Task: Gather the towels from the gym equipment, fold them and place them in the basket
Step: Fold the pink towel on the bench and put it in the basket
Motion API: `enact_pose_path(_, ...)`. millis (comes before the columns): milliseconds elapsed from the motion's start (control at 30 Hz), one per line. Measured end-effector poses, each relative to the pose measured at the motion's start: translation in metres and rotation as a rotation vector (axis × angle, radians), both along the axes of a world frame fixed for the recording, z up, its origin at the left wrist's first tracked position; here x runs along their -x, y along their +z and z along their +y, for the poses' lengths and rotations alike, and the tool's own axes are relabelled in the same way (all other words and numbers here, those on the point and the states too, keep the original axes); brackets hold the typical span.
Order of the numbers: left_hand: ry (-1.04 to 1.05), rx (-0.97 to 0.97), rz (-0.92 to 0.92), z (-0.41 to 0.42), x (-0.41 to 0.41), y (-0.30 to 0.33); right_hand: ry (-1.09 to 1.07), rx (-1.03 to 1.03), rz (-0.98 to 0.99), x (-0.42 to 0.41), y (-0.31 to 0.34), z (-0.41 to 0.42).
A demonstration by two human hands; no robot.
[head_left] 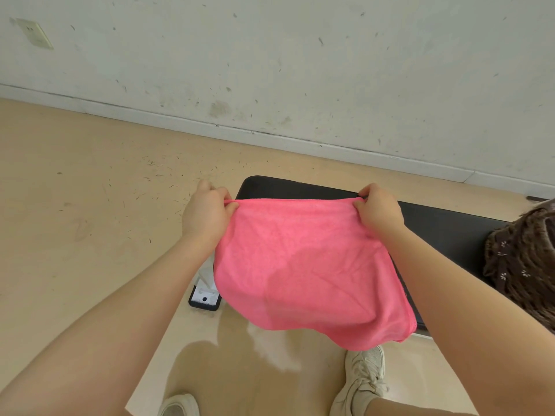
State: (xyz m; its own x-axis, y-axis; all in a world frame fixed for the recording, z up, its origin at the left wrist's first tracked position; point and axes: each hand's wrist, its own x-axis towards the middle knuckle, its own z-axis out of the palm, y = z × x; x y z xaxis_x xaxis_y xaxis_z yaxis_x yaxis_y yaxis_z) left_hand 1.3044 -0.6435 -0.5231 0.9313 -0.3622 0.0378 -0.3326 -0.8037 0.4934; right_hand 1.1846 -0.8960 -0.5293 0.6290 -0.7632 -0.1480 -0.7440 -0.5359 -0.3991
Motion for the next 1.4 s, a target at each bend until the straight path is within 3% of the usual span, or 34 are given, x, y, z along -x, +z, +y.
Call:
enact_pose_path(167,0.002,0.013,0.123,0.006,-0.001,0.003,0.069,0.055,0.073,0.004,0.009,0.006)
enact_pose_path(367,-0.019,0.392,0.209,0.014,0.029,0.032,0.051,0.0,-0.091,0.062,0.015,0.021)
enact_pose_path(600,0.012,0.818,0.346,0.033,0.079,0.062,-0.096,-0.58,-0.747,0.129,0.068,0.038)
enact_pose_path(800,0.024,1.076,0.549,0.056,0.117,0.082,0.002,-0.847,-0.964,0.185,0.109,0.054)
enact_pose_path(1000,-0.116,1.438,0.671,0.069,0.15,0.121,0.042,-1.022,-1.153,0.225,0.14,0.069)
enact_pose_path(1167,0.009,1.102,0.542,0.06,0.155,0.118,-0.033,-0.566,-0.862,0.233,0.141,0.076)
enact_pose_path(1400,-0.016,0.922,0.518,0.023,0.124,0.095,-0.173,-0.588,-0.847,0.213,0.119,0.053)
